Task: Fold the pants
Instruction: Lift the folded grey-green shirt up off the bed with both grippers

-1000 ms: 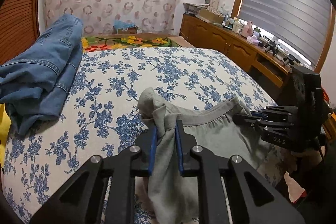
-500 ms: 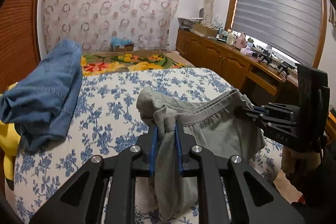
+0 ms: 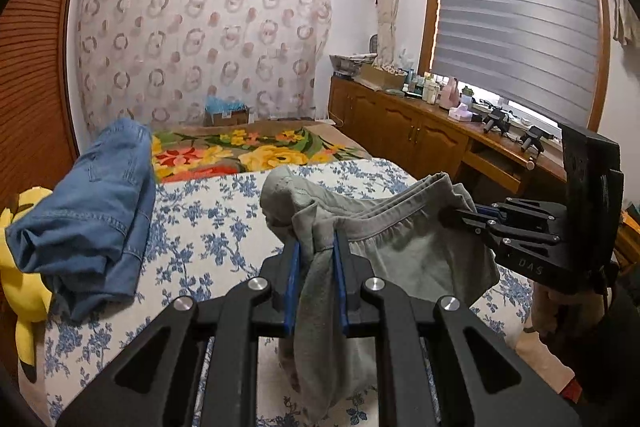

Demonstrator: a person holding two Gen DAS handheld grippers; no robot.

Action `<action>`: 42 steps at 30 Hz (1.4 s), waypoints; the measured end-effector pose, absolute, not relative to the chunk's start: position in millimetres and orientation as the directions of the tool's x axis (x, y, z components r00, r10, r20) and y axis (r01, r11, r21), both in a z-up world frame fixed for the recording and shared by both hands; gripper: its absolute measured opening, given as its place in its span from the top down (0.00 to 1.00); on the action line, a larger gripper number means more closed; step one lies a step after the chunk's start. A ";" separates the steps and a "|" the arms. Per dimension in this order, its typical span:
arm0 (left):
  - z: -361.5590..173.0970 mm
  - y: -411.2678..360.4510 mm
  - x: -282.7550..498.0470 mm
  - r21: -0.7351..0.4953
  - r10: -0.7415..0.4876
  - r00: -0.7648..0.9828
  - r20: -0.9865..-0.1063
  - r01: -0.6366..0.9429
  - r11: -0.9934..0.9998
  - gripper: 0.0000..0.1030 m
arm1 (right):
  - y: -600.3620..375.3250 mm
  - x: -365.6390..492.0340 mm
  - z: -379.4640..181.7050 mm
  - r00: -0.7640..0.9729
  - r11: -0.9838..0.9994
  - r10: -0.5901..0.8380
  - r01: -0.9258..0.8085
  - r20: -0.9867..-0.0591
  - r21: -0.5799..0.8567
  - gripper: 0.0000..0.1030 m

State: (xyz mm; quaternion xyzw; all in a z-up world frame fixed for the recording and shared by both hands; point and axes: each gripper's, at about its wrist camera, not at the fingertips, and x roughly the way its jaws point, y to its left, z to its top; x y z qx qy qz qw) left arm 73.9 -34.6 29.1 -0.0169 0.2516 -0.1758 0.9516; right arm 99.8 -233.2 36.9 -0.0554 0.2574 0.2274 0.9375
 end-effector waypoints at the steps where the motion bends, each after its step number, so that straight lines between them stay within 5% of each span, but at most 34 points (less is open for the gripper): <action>1: 31.0 -34.4 74.2 -0.119 -0.342 0.814 -0.470 0.326 0.938 0.88 | -232.9 100.0 39.1 0.767 0.890 0.398 -0.456 -0.504 0.010 0.91; 42: 66.4 12.0 154.1 -0.093 -0.244 0.862 -0.444 0.227 0.969 0.88 | -163.5 213.0 80.9 0.733 0.811 0.506 -0.584 -0.454 -0.039 0.90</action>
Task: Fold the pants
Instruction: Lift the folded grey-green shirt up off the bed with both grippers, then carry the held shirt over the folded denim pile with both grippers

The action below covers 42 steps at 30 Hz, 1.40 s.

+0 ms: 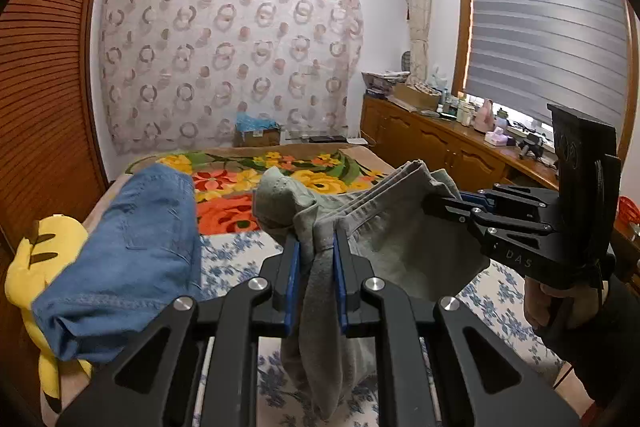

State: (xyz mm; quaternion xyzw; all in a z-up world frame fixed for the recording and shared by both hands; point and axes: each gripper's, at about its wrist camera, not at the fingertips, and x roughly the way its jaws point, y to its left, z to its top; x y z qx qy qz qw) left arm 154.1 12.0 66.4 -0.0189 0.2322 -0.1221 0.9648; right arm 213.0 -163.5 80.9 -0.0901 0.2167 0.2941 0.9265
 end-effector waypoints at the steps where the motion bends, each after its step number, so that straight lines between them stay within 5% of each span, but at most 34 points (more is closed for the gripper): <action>1: 67.7 14.1 156.1 -0.091 -0.240 0.864 -0.443 0.223 0.971 0.88 | -160.9 216.1 83.1 0.732 0.807 0.510 -0.589 -0.453 -0.042 0.90; 42: 50.7 159.2 174.6 -0.158 0.036 0.901 -0.432 -0.115 0.981 0.88 | 46.9 360.0 95.9 0.569 0.608 0.686 -0.791 -0.452 -0.073 0.90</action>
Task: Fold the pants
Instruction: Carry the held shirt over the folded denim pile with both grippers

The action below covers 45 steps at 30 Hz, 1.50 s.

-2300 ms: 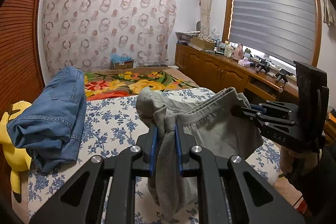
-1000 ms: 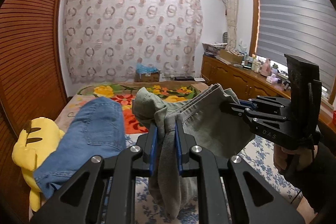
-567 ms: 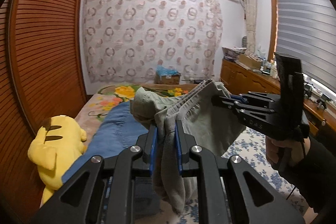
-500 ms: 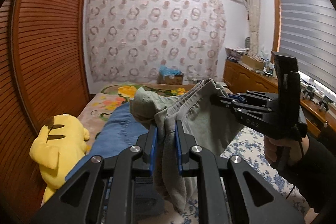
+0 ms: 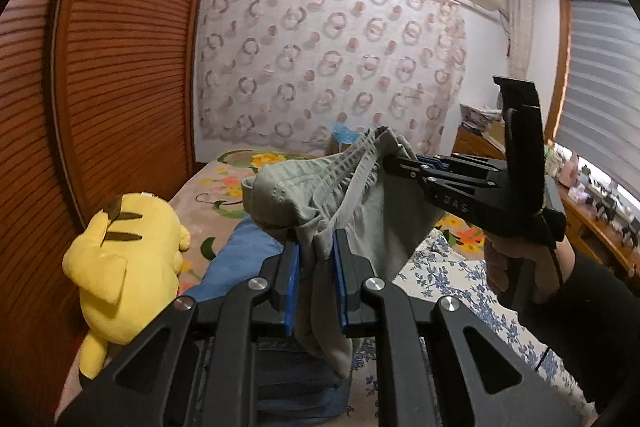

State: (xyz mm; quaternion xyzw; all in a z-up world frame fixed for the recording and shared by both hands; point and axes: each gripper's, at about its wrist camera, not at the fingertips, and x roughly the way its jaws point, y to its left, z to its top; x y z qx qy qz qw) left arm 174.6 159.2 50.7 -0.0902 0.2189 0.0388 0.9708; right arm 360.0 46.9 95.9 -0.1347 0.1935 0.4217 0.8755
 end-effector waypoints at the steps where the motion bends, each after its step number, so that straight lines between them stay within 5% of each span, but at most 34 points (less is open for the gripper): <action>1: 48.9 161.1 174.5 -0.162 0.039 0.899 -0.436 -0.121 0.979 0.88 | 53.7 361.4 95.0 0.562 0.599 0.690 -0.797 -0.456 -0.076 0.90; 19: 15.6 187.7 175.0 -0.155 0.121 0.824 -0.553 -0.245 0.957 0.85 | 149.7 373.8 57.9 0.458 0.478 0.685 -0.870 -0.566 -0.124 0.90; 25: 11.7 193.2 172.4 -0.154 0.134 0.805 -0.578 -0.269 0.951 0.75 | 151.1 384.0 55.0 0.422 0.478 0.687 -0.875 -0.591 -0.070 0.87; 28: 13.2 192.0 171.4 -0.136 0.137 0.801 -0.583 -0.263 0.955 0.61 | 147.7 385.1 55.6 0.419 0.486 0.692 -0.872 -0.587 -0.050 0.87; 34: 25.0 185.4 172.0 -0.132 0.136 0.826 -0.547 -0.245 0.960 0.59 | 137.9 381.2 63.8 0.437 0.506 0.700 -0.862 -0.565 -0.038 0.66; 45: 7.0 174.0 200.1 -0.123 0.084 0.800 -0.594 -0.194 0.973 0.59 | 91.0 385.2 61.2 0.360 0.488 0.741 -0.869 -0.567 0.085 0.67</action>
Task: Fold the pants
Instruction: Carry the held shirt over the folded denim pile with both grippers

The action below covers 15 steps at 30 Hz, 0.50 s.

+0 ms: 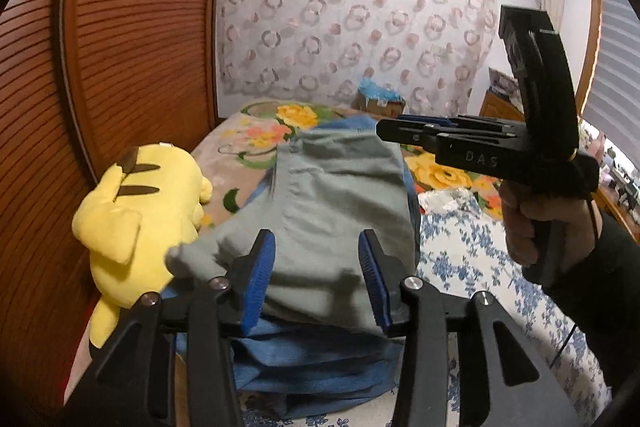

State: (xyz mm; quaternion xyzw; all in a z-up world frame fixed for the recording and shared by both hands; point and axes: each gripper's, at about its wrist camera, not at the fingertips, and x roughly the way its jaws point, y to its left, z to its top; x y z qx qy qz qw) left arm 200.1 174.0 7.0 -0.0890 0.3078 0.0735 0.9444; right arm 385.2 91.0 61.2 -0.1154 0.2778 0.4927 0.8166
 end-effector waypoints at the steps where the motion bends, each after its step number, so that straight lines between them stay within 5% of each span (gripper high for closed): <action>1: 3.4 173.4 201.2 -0.121 0.083 0.794 -0.603 -0.193 0.974 0.59 | 91.5 385.8 58.5 0.357 0.488 0.738 -0.869 -0.573 0.087 0.68; 15: -26.9 168.6 202.5 -0.114 0.094 0.755 -0.649 -0.218 0.969 0.59 | 92.8 416.5 17.2 0.384 0.546 0.680 -0.834 -0.625 0.082 0.79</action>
